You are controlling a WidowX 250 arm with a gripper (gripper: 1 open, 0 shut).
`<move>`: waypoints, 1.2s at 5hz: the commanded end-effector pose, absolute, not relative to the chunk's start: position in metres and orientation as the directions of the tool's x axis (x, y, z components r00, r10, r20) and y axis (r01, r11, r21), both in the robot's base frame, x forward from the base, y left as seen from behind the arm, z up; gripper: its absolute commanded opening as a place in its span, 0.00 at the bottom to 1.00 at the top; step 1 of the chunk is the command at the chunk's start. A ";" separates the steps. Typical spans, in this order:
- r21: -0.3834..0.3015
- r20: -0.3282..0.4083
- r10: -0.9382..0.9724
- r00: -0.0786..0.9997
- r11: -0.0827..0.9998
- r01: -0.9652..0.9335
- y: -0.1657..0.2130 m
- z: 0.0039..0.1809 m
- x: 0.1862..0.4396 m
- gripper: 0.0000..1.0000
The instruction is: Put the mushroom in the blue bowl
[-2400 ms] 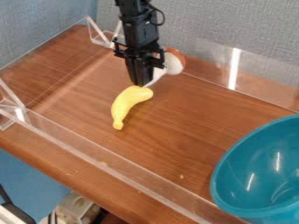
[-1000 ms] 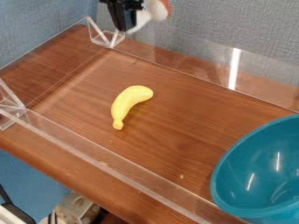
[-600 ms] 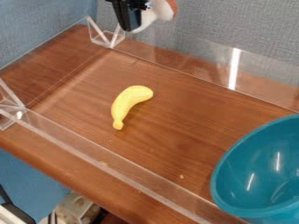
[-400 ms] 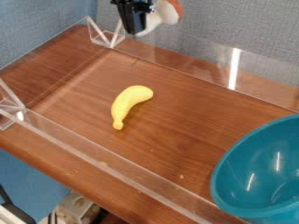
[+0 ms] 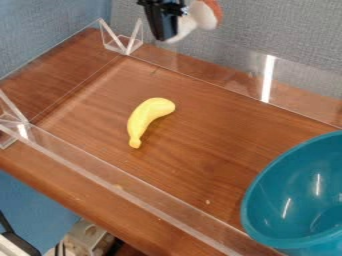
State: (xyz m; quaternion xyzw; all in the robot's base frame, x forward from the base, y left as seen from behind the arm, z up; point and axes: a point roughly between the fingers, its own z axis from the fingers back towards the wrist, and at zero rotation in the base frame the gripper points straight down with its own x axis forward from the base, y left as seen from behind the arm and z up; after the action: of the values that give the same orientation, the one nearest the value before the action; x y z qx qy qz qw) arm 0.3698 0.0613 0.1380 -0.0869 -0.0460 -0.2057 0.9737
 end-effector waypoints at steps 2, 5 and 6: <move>-0.119 0.175 -0.467 0.866 0.864 0.490 0.040 0.132 0.379 0.00; -0.129 0.183 -0.471 0.863 0.859 0.496 0.055 0.142 0.386 0.00; -0.132 0.186 -0.446 0.876 0.872 0.472 0.053 0.146 0.388 0.00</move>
State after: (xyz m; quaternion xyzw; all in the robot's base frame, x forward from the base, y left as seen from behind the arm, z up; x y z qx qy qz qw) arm 0.3821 0.0512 0.1209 -0.1034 -0.0412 -0.2346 0.9657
